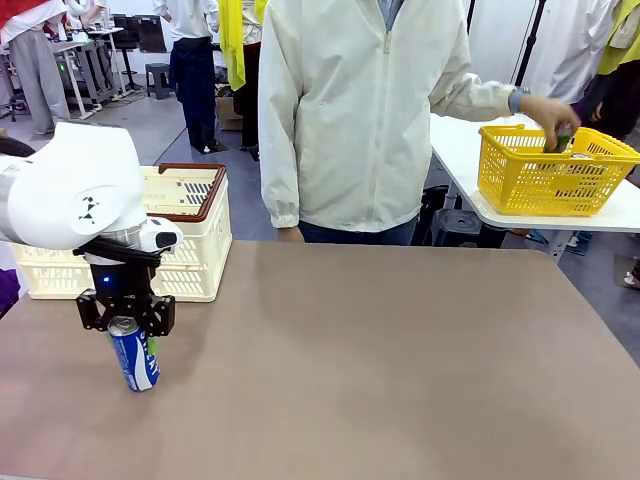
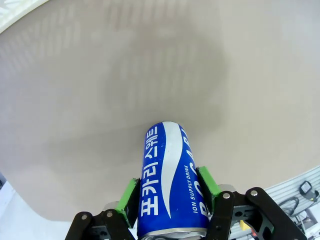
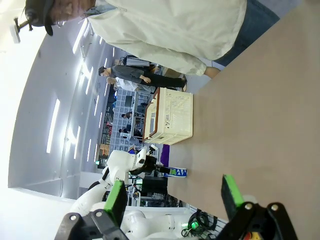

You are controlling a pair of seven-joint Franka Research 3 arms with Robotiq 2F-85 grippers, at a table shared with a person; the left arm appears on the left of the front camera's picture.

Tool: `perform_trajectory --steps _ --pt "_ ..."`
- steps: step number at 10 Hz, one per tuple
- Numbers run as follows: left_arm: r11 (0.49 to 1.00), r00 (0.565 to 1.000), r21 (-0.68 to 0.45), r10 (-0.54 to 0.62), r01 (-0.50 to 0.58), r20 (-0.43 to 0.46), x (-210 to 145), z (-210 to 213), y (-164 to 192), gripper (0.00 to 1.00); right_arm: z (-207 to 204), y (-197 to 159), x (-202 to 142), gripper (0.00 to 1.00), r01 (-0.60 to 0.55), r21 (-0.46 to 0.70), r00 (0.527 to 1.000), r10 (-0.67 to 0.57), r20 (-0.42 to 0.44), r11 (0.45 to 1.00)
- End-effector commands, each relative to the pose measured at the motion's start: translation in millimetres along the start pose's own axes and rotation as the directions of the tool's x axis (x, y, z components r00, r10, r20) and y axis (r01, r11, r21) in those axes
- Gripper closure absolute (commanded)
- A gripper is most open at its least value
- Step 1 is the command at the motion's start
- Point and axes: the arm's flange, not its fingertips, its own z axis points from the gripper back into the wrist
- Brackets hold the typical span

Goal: Place the drinks into the Shopping basket.
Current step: Pick up one drink and place it into the Shopping basket.

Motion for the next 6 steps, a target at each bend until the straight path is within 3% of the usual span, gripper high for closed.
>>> perform_trajectory --steps 1,4,6 --pt "0.998 1.000 -0.056 -0.015 0.016 0.015 -74.5 -32.8 28.5 1.00 1.5 0.2 1.4 0.00 -0.024 0.002 1.000 0.024 -0.005 1.000" --pt "0.983 0.991 -0.169 -0.053 0.074 0.124 -53.8 83.1 48.3 1.00 1.5 0.2 1.4 0.00 -0.024 0.002 1.000 0.024 -0.005 1.000" --pt "0.977 0.961 -0.185 -0.054 0.108 0.272 -14.3 179.1 53.7 1.00 1.5 0.2 1.4 0.00 -0.024 0.002 1.000 0.024 -0.005 1.000"
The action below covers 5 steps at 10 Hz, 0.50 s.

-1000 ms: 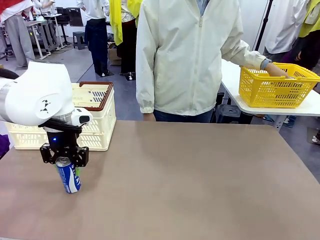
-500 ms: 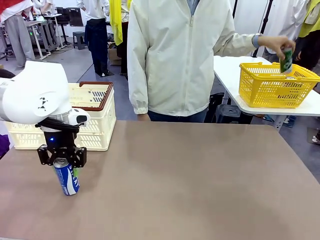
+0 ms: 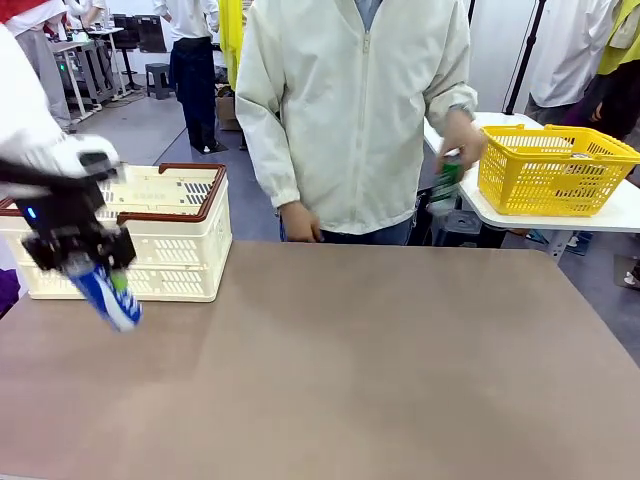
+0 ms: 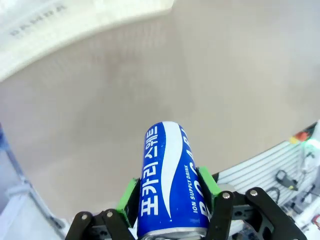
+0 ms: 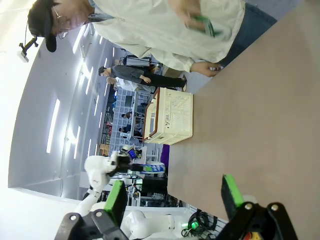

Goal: Place the drinks into the Shopping basket.
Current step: Pick up one drink and place it into the Shopping basket.

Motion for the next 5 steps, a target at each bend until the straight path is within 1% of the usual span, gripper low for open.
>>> perform_trajectory --steps 1,2,3,4,5 --pt "0.994 0.995 -0.075 -0.078 0.083 0.064 72.1 64.4 -3.9 1.00 1.4 0.3 1.2 0.00 -0.024 0.002 1.000 0.024 -0.004 1.000" --pt "0.992 0.989 -0.082 -0.086 0.096 0.123 110.6 88.7 -3.9 1.00 1.4 0.3 1.2 0.00 -0.024 0.002 1.000 0.024 -0.004 1.000" --pt "0.995 0.980 -0.079 -0.040 0.056 0.197 145.6 102.8 -1.9 1.00 1.4 0.3 1.2 0.00 -0.024 0.002 1.000 0.024 -0.004 1.000" --pt "0.999 0.967 -0.032 0.010 -0.002 0.255 181.1 102.5 2.5 1.00 1.4 0.3 1.2 0.00 -0.024 0.002 1.000 0.024 -0.004 1.000" --pt "0.999 0.961 0.035 0.030 -0.041 0.274 209.0 90.1 5.1 1.00 1.4 0.3 1.2 0.00 -0.024 0.002 1.000 0.024 -0.004 1.000"
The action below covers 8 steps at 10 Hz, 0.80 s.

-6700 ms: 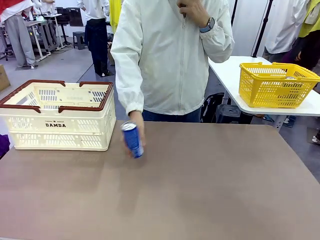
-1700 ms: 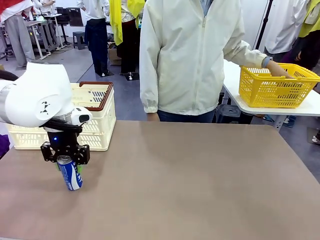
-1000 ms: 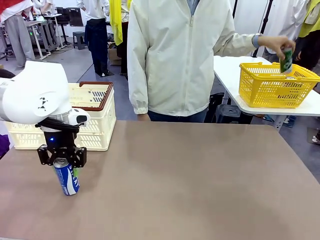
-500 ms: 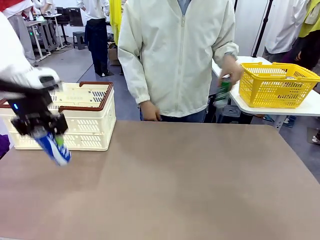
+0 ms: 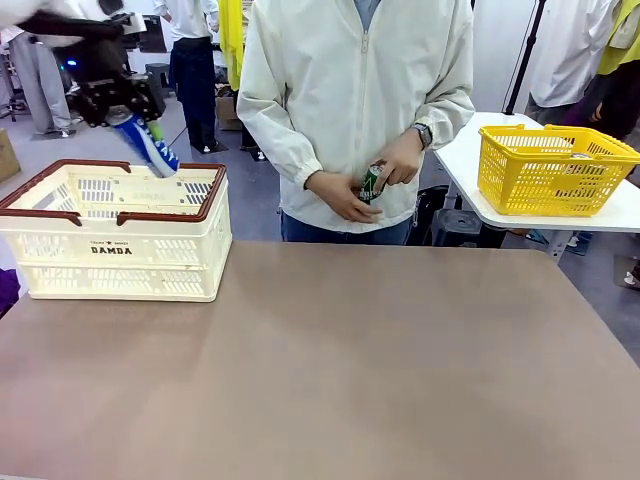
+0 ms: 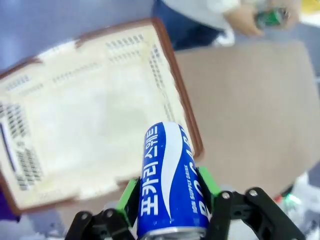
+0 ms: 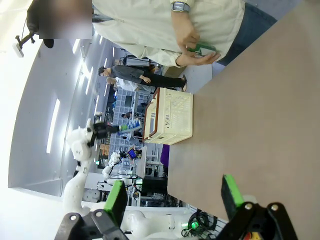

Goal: Place the drinks into the Shopping basket.
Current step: Pick up one drink and place it into the Shopping basket.

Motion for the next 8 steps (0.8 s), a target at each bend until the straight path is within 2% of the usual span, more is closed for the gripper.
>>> perform_trajectory --steps 1,3,4,6,7,8 --pt "0.991 0.998 0.119 0.054 -0.055 0.017 38.9 -34.6 1.3 1.00 1.2 0.4 1.0 0.00 -0.025 0.002 1.000 0.025 -0.005 1.000" --pt "0.969 0.991 0.235 0.099 -0.076 -0.086 64.2 -87.8 8.5 1.00 1.2 0.4 1.0 0.00 -0.025 0.002 1.000 0.025 -0.005 1.000" --pt "0.965 0.986 0.252 0.104 -0.068 -0.129 63.1 -109.9 15.5 1.00 1.2 0.4 1.0 0.00 -0.025 0.002 1.000 0.025 -0.005 1.000" --pt "0.983 0.985 0.183 0.065 -0.035 -0.159 38.4 -129.8 25.1 1.00 1.2 0.4 1.0 0.00 -0.025 0.002 1.000 0.025 -0.005 1.000" --pt "0.977 0.985 0.212 0.053 -0.017 -0.164 28.6 -140.8 29.1 1.00 1.2 0.4 1.0 0.00 -0.025 0.002 1.000 0.025 -0.005 1.000" --pt "0.982 0.979 0.187 0.057 -0.020 -0.195 21.2 -154.3 33.1 1.00 1.2 0.4 1.0 0.00 -0.025 0.002 1.000 0.025 -0.005 1.000"
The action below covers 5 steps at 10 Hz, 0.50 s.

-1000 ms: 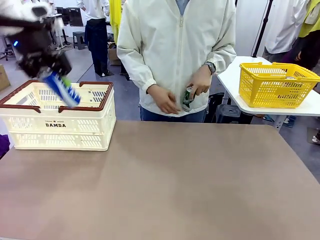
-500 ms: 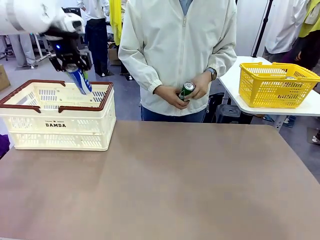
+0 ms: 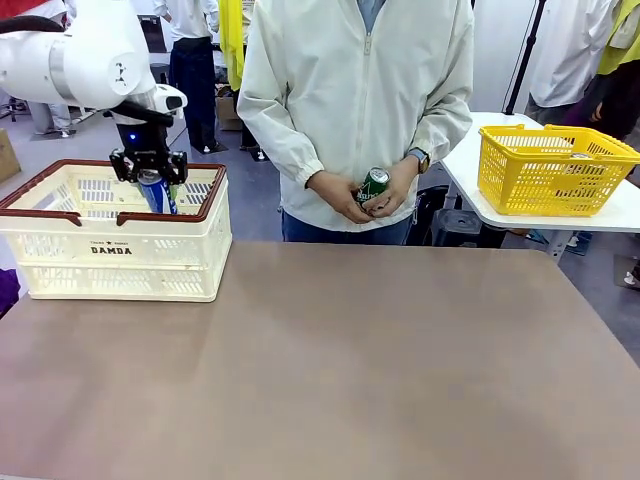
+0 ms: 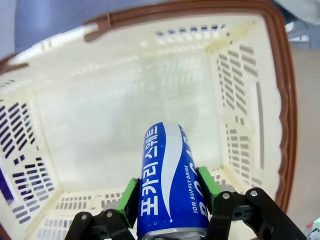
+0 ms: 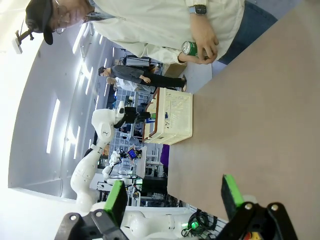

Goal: Place the drinks into the Shopping basket.
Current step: Pick up one drink and place it into the Shopping basket.

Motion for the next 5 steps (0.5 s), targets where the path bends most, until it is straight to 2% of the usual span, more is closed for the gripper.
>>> perform_trajectory --steps 1,4,5 --pt "1.000 1.000 -0.016 -0.010 0.009 -0.024 -14.2 -11.5 9.4 1.00 1.3 0.7 0.9 0.00 -0.025 0.003 1.000 0.025 -0.004 1.000" --pt "1.000 0.998 -0.020 -0.010 0.009 -0.054 -19.8 -29.9 21.5 1.00 1.3 0.7 0.9 0.00 -0.025 0.003 1.000 0.025 -0.004 1.000" --pt "1.000 0.999 -0.030 -0.009 0.007 -0.048 -20.0 -31.9 21.2 0.93 1.3 0.7 0.9 0.00 -0.025 0.003 1.000 0.025 -0.004 1.000"
